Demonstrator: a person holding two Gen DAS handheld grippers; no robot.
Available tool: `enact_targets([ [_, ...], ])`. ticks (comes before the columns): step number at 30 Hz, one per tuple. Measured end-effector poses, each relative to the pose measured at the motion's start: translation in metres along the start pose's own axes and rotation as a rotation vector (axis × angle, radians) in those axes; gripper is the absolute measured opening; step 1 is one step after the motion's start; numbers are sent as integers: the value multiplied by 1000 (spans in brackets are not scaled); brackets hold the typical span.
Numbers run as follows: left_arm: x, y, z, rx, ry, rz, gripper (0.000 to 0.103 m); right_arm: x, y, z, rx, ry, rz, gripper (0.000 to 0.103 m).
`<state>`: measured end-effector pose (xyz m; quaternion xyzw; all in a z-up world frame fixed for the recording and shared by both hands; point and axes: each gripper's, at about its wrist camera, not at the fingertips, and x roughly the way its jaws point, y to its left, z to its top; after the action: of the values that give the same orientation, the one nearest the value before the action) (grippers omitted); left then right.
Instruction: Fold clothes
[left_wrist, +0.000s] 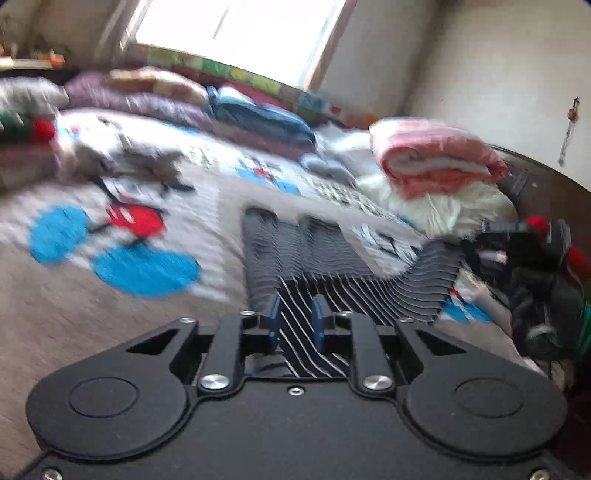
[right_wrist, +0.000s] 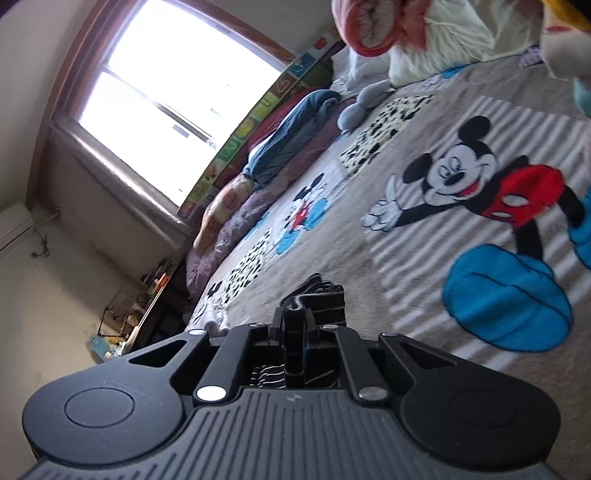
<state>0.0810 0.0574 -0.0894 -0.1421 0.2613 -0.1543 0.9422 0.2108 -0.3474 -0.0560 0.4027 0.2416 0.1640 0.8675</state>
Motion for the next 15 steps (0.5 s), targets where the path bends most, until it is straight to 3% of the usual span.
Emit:
enact_targets([
  [2,22,-5,-17,31,96,30,16,3,3,2,-11,6,1,10],
  [4,27,-8,-23,52,107,52,16,4,5,2,-21,10,-1,10],
  [7,12,-14,-14,90,81,18,16,3,8,2,-12,5,2,10],
  [9,8,-17,-17,131,76,1,21,0,12,3,-8,-3,15,10],
  [11,5,-21,-19,175,76,-17,33,-1,20,7,-18,-5,26,10],
  [13,4,-24,-21,217,78,-26,33,-1,28,11,-23,-7,38,10],
  [15,6,-26,-22,249,83,-22,40,1,38,15,-29,-5,42,10],
])
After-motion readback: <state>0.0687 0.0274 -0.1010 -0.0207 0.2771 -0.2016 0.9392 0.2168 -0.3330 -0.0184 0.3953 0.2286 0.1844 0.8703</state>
